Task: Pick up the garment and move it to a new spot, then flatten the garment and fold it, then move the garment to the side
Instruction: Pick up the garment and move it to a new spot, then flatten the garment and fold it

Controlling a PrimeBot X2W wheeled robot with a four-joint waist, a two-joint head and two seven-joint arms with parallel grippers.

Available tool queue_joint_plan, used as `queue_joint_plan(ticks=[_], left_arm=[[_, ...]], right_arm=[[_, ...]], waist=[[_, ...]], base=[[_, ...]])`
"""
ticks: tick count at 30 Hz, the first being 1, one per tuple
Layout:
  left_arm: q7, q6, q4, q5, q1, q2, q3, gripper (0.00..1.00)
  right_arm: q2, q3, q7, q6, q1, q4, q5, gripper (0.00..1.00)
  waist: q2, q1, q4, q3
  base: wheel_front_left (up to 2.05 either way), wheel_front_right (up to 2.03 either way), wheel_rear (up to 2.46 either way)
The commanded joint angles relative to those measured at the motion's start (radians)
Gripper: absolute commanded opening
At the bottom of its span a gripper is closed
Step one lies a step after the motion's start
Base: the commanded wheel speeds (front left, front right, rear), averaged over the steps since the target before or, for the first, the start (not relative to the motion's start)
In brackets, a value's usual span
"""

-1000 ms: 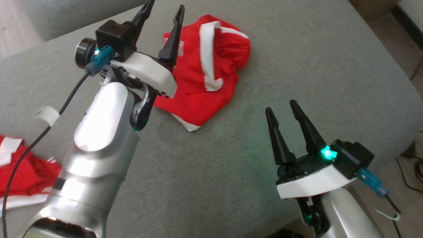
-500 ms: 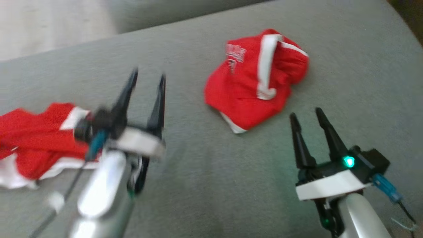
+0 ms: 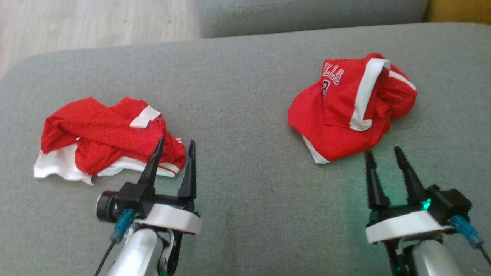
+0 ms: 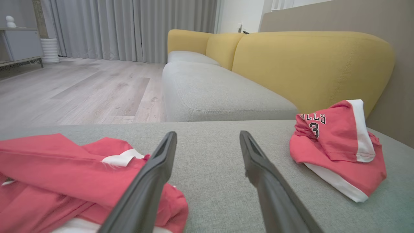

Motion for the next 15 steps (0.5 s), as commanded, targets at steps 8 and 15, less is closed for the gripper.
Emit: queue_joint_plan(ticks=[8, 15], left_arm=[[-0.012, -0.014, -0.03, 0.04, -0.085, -0.016, 0.018, 1.0], [-0.012, -0.023, -0.013, 0.045, -0.096, -0.025, 0.021, 1.0]], right_arm=[[-0.005, -0.077, -0.011, -0.001, -0.172, 0.251, 0.047, 1.0], [-0.005, -0.096, -0.011, -0.001, -0.298, 0.455, 0.144, 1.0]], waist=[[-0.0001, 0.0002, 0.04, 0.075], [-0.0001, 0.0002, 0.061, 0.101]], base=[[0.0, 0.0, 0.0], [0.0, 0.0, 0.0]])
